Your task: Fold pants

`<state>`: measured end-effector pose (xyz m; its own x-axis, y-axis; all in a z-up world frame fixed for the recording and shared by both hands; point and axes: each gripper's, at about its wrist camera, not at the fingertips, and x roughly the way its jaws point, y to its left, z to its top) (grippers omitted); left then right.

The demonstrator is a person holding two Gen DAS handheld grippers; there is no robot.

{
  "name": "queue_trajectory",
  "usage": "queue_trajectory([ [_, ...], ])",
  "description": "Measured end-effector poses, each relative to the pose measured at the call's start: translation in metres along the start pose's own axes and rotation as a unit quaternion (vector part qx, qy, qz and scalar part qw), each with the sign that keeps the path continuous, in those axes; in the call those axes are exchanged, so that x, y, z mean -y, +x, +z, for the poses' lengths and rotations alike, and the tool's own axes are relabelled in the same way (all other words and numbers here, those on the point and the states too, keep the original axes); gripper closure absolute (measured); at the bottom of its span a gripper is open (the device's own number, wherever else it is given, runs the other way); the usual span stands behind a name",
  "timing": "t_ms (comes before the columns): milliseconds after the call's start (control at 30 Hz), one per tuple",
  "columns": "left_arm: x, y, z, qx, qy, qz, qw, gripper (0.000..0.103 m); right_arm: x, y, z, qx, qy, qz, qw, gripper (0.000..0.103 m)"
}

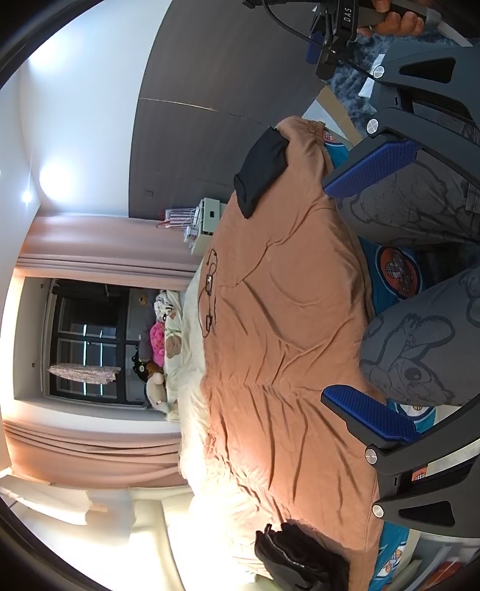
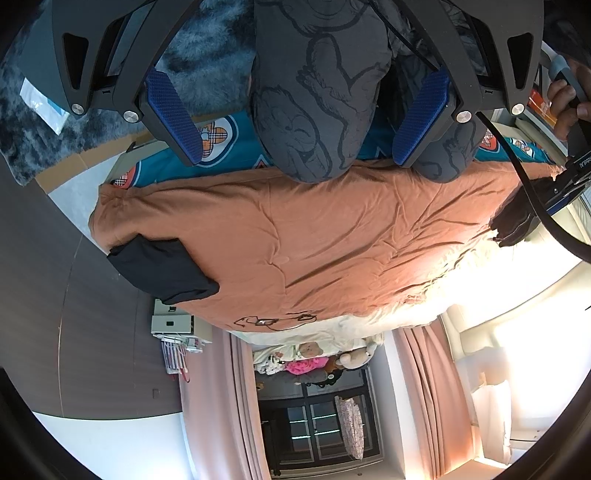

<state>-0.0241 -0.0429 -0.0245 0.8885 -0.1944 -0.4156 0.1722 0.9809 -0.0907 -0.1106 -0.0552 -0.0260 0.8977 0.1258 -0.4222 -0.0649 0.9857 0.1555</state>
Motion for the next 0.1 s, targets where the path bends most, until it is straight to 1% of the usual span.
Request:
queue_trajectory([
  [100, 0.0002, -0.0008, -0.0001, 0.001, 0.001, 0.001, 1.0, 0.001, 0.0007, 0.0004, 0.0008, 0.0, 0.0, 0.0, 1.0, 0.0],
])
